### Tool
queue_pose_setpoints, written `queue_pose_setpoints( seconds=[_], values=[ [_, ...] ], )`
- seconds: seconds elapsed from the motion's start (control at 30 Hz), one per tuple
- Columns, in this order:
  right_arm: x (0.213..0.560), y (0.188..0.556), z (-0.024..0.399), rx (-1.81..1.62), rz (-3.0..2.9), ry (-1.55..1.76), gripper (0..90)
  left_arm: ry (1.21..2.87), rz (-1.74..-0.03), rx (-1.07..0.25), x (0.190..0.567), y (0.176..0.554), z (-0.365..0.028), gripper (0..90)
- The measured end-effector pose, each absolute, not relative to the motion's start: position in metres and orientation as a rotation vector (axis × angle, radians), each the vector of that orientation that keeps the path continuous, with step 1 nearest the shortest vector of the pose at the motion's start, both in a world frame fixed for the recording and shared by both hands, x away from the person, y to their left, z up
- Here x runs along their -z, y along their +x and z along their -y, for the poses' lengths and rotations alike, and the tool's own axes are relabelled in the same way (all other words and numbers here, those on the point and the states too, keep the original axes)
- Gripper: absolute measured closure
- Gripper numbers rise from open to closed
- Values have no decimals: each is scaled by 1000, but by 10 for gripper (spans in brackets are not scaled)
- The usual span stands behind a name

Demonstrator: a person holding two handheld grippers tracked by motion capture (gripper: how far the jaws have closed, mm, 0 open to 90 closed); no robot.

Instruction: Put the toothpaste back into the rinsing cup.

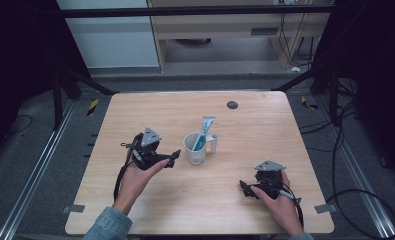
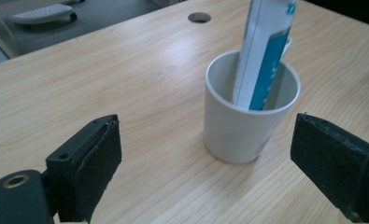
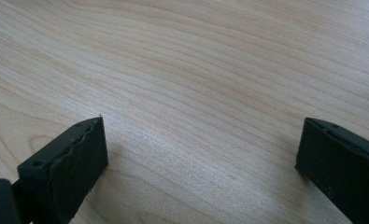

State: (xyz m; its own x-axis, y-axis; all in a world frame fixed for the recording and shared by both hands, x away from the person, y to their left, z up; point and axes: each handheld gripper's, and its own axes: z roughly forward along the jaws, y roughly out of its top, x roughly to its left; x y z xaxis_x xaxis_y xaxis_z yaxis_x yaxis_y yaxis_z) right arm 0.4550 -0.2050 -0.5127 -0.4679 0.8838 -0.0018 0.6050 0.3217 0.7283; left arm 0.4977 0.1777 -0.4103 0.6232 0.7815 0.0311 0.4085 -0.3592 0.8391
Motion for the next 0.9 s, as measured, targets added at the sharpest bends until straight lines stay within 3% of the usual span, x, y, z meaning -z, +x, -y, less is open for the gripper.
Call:
queue_pose_setpoints(
  seconds=[0.9],
  values=[
    [513,455,205,-946,-2193,1319,22,2162,-1119,-508,476,498,-247,79]
  ],
)
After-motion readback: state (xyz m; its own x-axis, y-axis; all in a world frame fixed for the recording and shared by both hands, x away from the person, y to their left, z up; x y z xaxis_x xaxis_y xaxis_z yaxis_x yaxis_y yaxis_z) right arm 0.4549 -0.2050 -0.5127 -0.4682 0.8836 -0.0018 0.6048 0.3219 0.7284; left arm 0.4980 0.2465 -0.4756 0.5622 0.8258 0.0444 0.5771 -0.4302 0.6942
